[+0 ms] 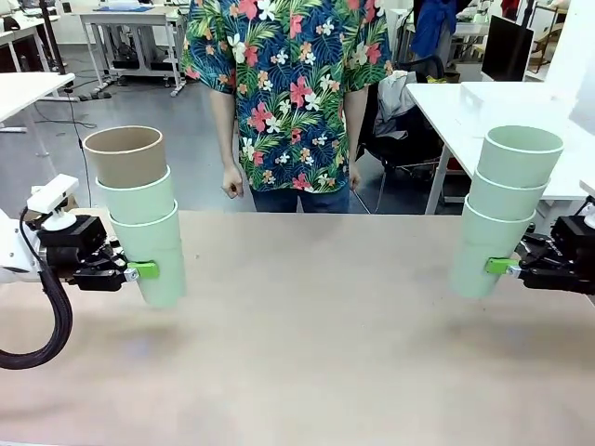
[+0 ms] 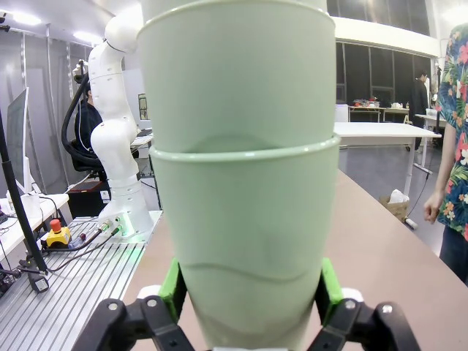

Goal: Stack the cups and store them in the basket.
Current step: Place the stack of Reusable plastic cups into the Pantry Basket.

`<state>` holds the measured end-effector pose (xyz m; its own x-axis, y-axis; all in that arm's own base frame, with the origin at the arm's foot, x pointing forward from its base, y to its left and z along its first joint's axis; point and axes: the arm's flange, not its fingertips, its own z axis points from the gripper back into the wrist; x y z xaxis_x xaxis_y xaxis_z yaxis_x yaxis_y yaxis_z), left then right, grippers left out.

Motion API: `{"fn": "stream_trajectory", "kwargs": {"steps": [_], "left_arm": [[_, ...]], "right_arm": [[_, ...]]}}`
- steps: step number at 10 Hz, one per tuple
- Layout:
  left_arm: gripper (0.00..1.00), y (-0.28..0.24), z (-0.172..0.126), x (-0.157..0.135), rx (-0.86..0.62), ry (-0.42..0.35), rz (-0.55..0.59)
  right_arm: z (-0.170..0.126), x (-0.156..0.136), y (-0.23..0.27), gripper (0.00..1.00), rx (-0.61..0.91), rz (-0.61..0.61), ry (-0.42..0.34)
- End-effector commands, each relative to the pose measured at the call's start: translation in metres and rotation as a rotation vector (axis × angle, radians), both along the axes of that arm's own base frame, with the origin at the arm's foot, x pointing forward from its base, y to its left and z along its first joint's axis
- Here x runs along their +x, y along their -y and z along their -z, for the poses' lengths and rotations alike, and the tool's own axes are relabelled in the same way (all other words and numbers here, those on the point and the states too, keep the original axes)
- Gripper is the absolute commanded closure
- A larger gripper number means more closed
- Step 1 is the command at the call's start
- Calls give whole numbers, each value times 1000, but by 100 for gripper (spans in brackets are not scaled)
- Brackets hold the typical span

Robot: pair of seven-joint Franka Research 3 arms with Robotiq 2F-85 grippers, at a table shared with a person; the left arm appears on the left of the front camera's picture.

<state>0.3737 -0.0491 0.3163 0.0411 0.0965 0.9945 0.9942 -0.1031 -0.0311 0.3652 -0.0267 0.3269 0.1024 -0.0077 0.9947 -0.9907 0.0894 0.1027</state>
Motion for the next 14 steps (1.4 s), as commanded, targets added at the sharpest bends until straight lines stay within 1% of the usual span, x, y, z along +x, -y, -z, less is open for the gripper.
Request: {"fn": "stream_trajectory", "kwargs": {"steps": [1,14], "left_arm": [[13,1,-4,-1,-7,9,4],[13,1,-4,-1,-7,9,4]], "right_arm": [[-4,2,-1,14,7,9,11],[-4,2,-1,14,7,9,11]]}}
